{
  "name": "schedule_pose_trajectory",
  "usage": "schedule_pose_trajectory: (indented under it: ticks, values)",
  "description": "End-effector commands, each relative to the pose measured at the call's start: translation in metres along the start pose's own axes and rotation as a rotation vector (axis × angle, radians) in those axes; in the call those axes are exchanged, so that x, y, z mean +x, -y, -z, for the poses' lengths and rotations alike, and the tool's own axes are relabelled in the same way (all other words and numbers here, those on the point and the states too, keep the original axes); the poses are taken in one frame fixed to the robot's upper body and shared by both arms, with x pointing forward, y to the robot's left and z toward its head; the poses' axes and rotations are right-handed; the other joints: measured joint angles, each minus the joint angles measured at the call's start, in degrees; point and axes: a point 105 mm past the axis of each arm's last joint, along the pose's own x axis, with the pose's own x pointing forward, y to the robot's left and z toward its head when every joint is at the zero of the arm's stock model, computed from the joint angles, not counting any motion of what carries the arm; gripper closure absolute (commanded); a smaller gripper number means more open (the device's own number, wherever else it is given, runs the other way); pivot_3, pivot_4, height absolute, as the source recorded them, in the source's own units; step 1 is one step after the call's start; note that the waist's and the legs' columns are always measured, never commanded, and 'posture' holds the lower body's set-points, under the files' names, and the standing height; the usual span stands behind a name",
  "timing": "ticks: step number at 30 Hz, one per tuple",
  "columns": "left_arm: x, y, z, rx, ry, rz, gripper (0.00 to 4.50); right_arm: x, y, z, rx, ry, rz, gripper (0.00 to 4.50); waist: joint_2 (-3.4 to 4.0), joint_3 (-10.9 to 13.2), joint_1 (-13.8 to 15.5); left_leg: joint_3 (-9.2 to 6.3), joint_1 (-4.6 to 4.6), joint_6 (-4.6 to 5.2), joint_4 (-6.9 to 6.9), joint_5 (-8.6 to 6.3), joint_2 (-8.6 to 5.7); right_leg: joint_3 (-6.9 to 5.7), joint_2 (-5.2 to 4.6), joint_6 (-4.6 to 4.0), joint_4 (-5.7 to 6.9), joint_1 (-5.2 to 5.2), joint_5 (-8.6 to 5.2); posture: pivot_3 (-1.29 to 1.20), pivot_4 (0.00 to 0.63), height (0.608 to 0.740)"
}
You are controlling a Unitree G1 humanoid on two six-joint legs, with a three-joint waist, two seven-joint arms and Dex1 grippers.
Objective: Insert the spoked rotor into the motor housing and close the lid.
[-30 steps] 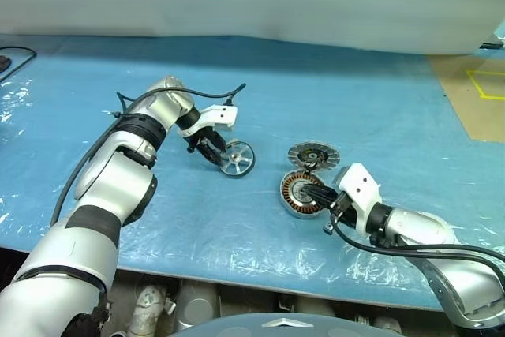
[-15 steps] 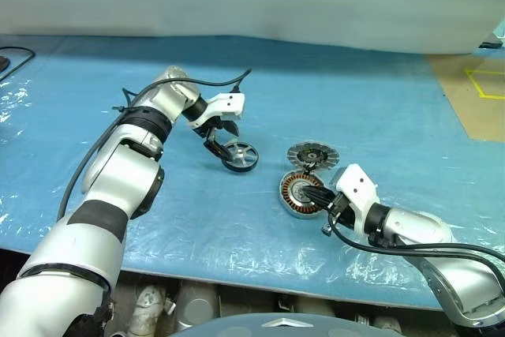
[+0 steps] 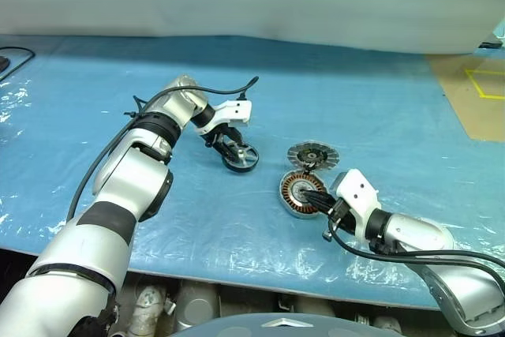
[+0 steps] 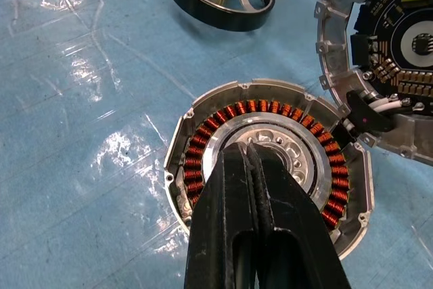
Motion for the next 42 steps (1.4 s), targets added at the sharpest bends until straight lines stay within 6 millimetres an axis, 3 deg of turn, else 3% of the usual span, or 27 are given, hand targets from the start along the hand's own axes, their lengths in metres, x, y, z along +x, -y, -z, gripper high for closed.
schedule_pose_trajectory:
  ticks: [1,13,21,27,30,38,42]
  values:
    - [-0.003,-0.004,-0.01,0.037,0.017,-0.025,1.41,-0.002,-0.004,-0.01,-0.037,0.035,0.002,4.5,0.0,0.0,0.0,0.0,0.0,0.0,0.0,0.0,0.0,0.0,0.0,0.0,0.0,0.0,0.0,0.0,0.15,0.74]
    - [0.009,0.0,0.014,0.103,-0.096,-0.026,1.41,-0.004,-0.006,-0.008,-0.028,0.027,0.015,4.5,0.0,0.0,-0.02,-0.03,-0.01,0.0,0.01,0.0,0.0,-0.01,0.0,0.01,0.01,0.0,0.0,0.0,0.15,0.74]
    - [0.015,0.003,0.019,0.103,-0.106,-0.013,1.41,-0.005,-0.006,-0.009,-0.027,0.028,0.023,4.5,0.0,0.0,-0.04,-0.04,0.11,0.0,0.01,0.0,0.0,-0.01,-0.01,0.01,0.01,0.11,0.0,0.0,0.15,0.74]
    - [0.018,0.003,0.021,0.096,-0.101,-0.024,2.51,-0.005,-0.006,-0.009,-0.025,0.027,0.022,4.5,0.03,-0.02,0.07,-0.05,0.55,0.01,-0.05,-0.01,-0.01,-0.02,-0.03,0.01,-0.08,0.63,-0.03,0.0,0.15,0.74]
    - [0.017,0.005,0.021,0.105,-0.095,-0.008,2.78,-0.006,-0.006,-0.009,-0.026,0.026,0.022,4.5,0.03,-0.02,0.19,-0.05,0.87,0.05,-0.12,-0.04,-0.08,-0.02,-0.13,0.45,-0.11,0.92,-0.29,0.0,0.15,0.74]
    - [0.014,0.014,0.029,0.104,-0.072,0.035,2.82,-0.007,-0.003,-0.012,-0.023,0.032,0.023,4.5,0.03,-0.02,0.03,-0.05,0.88,0.03,-0.24,-0.02,-0.11,-0.02,-0.15,0.17,-0.12,0.9,-0.14,0.0,0.15,0.74]
    - [0.004,0.02,0.018,0.047,0.119,0.064,2.82,-0.014,-0.006,-0.02,0.045,0.081,0.001,4.5,0.04,-0.02,-0.07,-0.02,0.88,0.02,-0.47,-0.02,-0.14,-0.01,-0.14,0.11,-0.22,0.84,-0.16,0.0,0.15,0.74]
